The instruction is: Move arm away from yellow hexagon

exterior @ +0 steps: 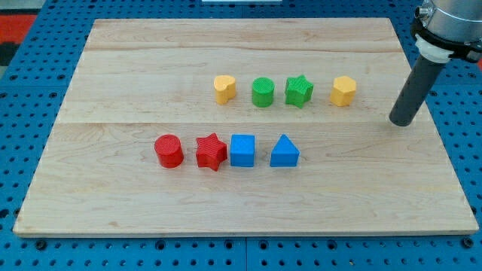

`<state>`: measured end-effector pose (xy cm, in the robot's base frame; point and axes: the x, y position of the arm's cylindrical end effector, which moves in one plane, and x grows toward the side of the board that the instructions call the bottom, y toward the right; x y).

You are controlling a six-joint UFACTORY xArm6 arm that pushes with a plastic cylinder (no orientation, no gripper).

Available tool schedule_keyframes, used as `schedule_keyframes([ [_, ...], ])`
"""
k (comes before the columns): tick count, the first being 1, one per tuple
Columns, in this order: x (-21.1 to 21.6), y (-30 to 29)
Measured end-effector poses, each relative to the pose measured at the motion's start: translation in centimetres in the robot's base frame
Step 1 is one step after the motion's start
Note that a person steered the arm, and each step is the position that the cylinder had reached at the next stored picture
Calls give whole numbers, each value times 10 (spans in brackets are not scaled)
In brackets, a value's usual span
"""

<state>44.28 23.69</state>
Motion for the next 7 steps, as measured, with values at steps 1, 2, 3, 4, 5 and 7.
schedule_keyframes([
  [1,1,0],
  [2,1,0],
  [3,2,0],
  [4,2,2],
  [5,2,2],
  [7,3,9],
])
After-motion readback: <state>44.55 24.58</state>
